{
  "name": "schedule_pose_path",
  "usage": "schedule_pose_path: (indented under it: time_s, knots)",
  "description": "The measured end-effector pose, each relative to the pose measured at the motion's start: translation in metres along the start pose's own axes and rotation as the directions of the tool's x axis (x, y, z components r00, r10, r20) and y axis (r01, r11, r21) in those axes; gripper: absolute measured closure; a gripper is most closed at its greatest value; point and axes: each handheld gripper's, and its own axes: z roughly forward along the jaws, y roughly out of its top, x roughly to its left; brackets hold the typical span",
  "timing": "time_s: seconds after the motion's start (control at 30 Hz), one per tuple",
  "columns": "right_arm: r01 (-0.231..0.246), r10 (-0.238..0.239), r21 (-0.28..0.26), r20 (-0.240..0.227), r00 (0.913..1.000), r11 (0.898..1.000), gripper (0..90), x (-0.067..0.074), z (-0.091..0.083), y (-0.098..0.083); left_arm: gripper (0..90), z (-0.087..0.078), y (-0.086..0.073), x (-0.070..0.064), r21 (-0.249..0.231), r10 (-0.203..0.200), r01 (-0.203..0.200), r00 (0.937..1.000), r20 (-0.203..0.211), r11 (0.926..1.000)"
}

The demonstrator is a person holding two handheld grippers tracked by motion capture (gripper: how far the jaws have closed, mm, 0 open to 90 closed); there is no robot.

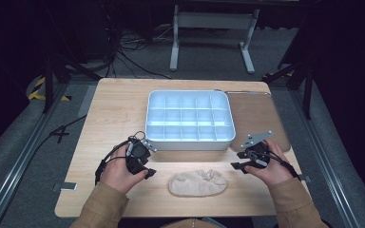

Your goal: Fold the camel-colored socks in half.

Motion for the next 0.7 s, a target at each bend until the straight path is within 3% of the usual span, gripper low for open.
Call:
schedule_pose_path:
  time_s: [0.1,0.13,0.3,0.4,0.53,0.63,0.7]
  knots:
    - [-0.012,0.012,-0.025,-0.02,0.9997,1.0,54.6,0.001,-0.005,-0.002,47.4,-0.004,-0.002,0.001,-0.041,-0.005,0.005,1.0,0.003,0.9991]
    - [-0.015,0.014,-0.024,-0.02,0.9997,1.0,54.8,0.002,-0.006,-0.002,47.0,-0.007,-0.002,0.002,-0.056,-0.024,0.023,0.9997,-0.005,0.9982]
    - [-0.012,0.012,-0.025,-0.01,0.9999,1.0,55.6,0.003,-0.007,-0.006,42.9,-0.01,0.001,-0.001,-0.02,-0.036,0.035,0.9976,-0.058,0.9992]
    - [-0.018,0.018,-0.02,-0.007,0.9998,1.0,55.4,0.004,-0.007,-0.009,38.0,-0.012,0.004,-0.005,-0.011,-0.036,0.035,0.9982,-0.049,0.9993]
    - [-0.018,0.017,-0.038,-0.014,0.9998,0.999,55.0,0.006,-0.011,-0.01,30.3,-0.012,0.007,-0.006,0.0,-0.059,0.059,0.9982,0.004,0.9982]
    - [-0.012,0.011,-0.049,-0.019,0.9998,0.999,54.7,0.01,-0.012,-0.01,30.0,-0.012,0.01,-0.007,-0.012,-0.077,0.077,0.997,0.008,0.997]
    - [-0.009,0.009,-0.04,-0.011,0.9999,0.999,54.1,0.013,-0.011,-0.009,31.5,-0.01,0.015,-0.012,-0.01,-0.052,0.052,0.9985,-0.016,0.9986]
